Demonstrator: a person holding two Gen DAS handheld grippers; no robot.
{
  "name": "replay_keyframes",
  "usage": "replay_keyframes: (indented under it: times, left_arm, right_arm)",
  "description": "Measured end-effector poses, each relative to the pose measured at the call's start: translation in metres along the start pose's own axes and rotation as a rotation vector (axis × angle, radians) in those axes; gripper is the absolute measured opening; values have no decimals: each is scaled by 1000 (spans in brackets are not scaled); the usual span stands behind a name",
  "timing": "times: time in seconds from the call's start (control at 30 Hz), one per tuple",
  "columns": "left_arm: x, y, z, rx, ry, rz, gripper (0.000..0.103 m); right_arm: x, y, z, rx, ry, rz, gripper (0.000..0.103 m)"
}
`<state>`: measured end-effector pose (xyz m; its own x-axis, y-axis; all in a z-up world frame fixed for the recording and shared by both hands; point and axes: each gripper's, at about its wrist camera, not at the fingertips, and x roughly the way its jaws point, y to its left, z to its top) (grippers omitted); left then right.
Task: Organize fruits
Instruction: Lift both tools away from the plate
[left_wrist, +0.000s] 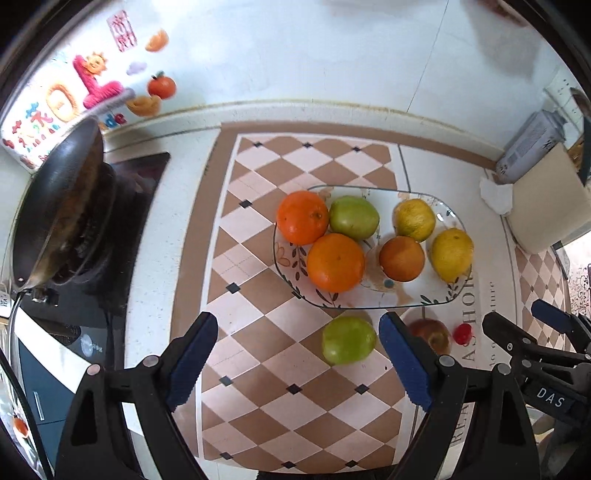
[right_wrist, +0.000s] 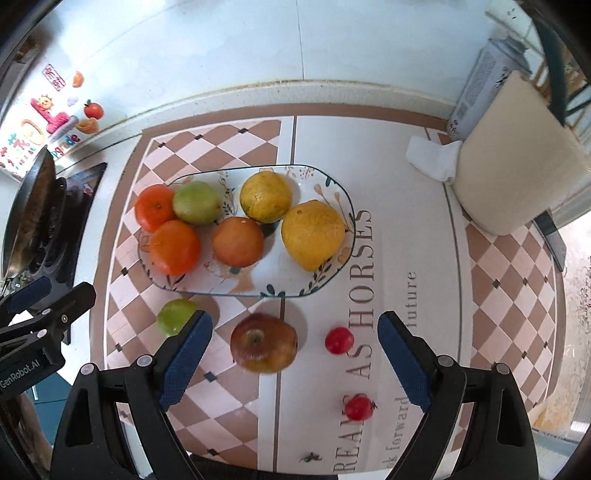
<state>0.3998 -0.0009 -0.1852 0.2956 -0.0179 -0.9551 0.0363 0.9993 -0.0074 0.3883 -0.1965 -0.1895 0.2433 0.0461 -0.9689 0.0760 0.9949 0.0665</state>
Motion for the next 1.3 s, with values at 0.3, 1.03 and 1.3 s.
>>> replay_keyframes:
  times: [0.3,1.03,1.3]
  left_arm:
    - [-50,-3,-22,16,-105,5,89]
    - [-129,-8,-46,15,-181,-41,89]
    - [-116,-12,-43,8,-160,-30,89]
  right_arm:
    - [-64,5,-27,-5,-96,24,93]
    - [-158,11,-54,-14,-210,102,93]
    - [-140,5,-47,1,-167,117,93]
